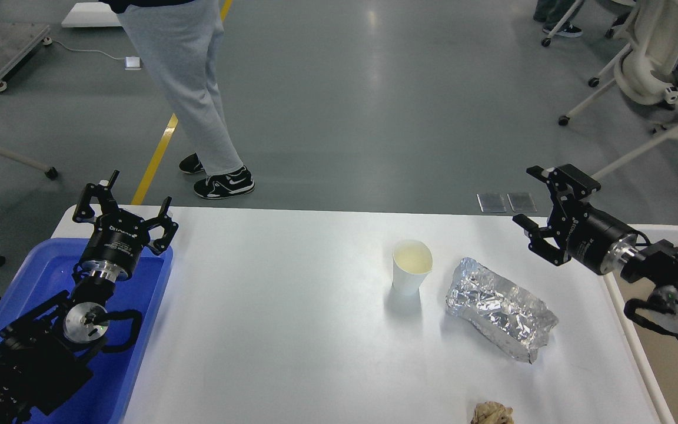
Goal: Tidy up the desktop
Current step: 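Reach the right gripper across the table toward the white paper cup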
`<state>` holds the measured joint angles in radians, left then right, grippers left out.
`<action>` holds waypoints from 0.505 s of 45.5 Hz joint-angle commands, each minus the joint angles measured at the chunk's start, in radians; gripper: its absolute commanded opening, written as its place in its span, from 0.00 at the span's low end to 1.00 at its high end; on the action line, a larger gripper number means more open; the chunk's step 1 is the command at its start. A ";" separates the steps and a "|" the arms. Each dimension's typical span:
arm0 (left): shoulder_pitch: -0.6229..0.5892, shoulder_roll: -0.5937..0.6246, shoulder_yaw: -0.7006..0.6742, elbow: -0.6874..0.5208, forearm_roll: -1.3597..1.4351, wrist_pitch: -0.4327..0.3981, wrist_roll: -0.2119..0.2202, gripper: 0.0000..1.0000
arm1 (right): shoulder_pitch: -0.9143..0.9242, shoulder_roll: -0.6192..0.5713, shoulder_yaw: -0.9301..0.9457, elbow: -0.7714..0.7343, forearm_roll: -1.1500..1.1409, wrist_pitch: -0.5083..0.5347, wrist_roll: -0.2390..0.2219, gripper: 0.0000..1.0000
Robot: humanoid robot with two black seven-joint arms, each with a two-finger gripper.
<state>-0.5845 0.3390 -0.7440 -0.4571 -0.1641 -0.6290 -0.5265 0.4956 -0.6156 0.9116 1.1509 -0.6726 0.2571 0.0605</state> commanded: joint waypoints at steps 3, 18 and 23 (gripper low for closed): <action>0.000 0.000 0.000 0.000 0.000 0.000 0.000 1.00 | 0.061 -0.046 -0.037 0.177 -0.418 0.057 -0.148 0.99; 0.000 0.000 0.000 0.000 0.000 0.000 0.000 1.00 | 0.302 -0.050 -0.286 0.182 -0.498 0.113 -0.153 0.99; 0.000 0.000 0.000 0.000 0.000 0.000 0.000 1.00 | 0.415 -0.044 -0.478 0.156 -0.561 0.113 -0.153 0.99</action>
<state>-0.5845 0.3390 -0.7440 -0.4572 -0.1642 -0.6290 -0.5263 0.7234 -0.6604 0.6911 1.3171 -1.1192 0.3500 -0.0781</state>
